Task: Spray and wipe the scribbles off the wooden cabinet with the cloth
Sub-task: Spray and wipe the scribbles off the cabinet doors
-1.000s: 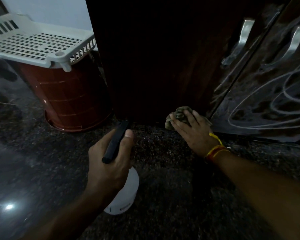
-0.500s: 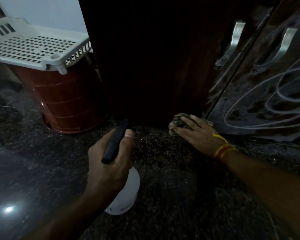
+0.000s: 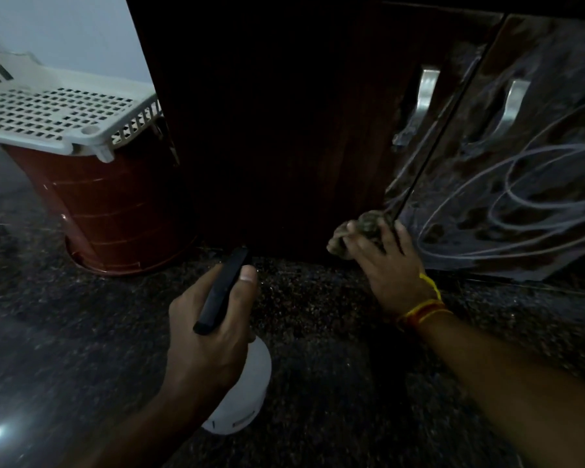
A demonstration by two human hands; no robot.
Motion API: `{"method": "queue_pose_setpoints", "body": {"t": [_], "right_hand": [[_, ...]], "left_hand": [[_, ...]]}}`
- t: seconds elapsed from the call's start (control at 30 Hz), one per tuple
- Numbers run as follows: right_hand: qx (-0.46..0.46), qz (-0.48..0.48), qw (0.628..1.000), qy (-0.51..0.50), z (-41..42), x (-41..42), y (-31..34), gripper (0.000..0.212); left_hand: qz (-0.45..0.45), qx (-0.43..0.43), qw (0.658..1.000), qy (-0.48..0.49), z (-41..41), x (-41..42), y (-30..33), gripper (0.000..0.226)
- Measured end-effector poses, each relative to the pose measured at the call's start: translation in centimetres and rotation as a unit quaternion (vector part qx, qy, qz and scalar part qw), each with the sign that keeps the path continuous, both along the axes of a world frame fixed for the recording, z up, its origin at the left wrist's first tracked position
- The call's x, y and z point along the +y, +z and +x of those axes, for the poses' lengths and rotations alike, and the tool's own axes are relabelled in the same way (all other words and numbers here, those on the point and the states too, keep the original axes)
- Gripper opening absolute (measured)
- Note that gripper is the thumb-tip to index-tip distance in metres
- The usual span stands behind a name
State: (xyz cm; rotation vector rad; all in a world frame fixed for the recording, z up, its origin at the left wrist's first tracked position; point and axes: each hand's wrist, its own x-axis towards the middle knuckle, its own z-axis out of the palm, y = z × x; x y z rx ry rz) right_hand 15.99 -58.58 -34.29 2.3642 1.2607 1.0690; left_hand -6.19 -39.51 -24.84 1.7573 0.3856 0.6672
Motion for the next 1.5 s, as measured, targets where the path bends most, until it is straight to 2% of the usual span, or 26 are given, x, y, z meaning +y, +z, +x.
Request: {"method": "queue_pose_setpoints", "body": {"t": [0.07, 0.13, 0.2, 0.33, 0.4, 0.5, 0.7, 0.83, 1.03, 1.23, 1.33, 1.5], "right_hand": [[0.012, 0.129, 0.991, -0.043, -0.3, 2.0, 2.2, 0.064], [0.042, 0.245, 0.965, -0.081, -0.3, 4.2, 4.3, 0.058], [0.069, 0.288, 0.95, -0.096, -0.9, 5.1, 4.8, 0.056], [0.113, 0.266, 0.951, -0.113, -2.2, 4.4, 2.4, 0.063], [0.113, 0.256, 0.954, -0.106, -2.4, 4.0, 1.9, 0.068], [0.093, 0.252, 0.959, -0.091, -1.7, 3.5, 3.8, 0.064], [0.09, 0.312, 0.943, -0.076, -0.9, 3.8, 7.4, 0.056], [0.123, 0.322, 0.935, -0.083, -1.2, 3.3, 6.1, 0.051], [0.13, 0.4, 0.906, -0.047, -1.5, 3.9, 8.3, 0.065], [0.088, 0.462, 0.882, 0.021, -1.9, 4.4, 14.4, 0.053], [0.11, 0.434, 0.893, 0.044, -1.4, 4.9, 14.6, 0.055], [0.128, 0.403, 0.906, 0.002, -1.3, 4.9, 10.9, 0.063]], "left_hand": [[-0.008, 0.003, 1.0, 0.001, -0.1, 0.0, 0.0, 0.053], [0.0, 0.014, 1.0, 0.004, -0.2, -0.1, 0.0, 0.045], [0.001, 0.018, 1.0, 0.001, -0.4, -0.2, 0.1, 0.047], [-0.039, 0.001, 0.999, -0.008, 0.0, -0.6, 0.7, 0.059], [-0.044, -0.004, 0.999, -0.016, 0.3, -0.9, 0.9, 0.072], [-0.036, -0.005, 0.999, -0.025, 0.3, -1.3, 0.9, 0.072], [-0.059, -0.003, 0.998, -0.038, 0.7, -2.1, 0.8, 0.066], [-0.061, -0.003, 0.997, -0.045, 1.1, -2.3, 1.0, 0.08], [-0.056, 0.011, 0.997, -0.044, 0.8, -2.2, 0.3, 0.082], [-0.05, 0.033, 0.997, -0.048, 0.9, -1.9, 0.1, 0.117], [-0.057, 0.027, 0.997, -0.054, 1.4, -2.1, 0.3, 0.112], [-0.07, 0.033, 0.996, -0.052, 1.5, -2.7, 0.3, 0.107]]}}
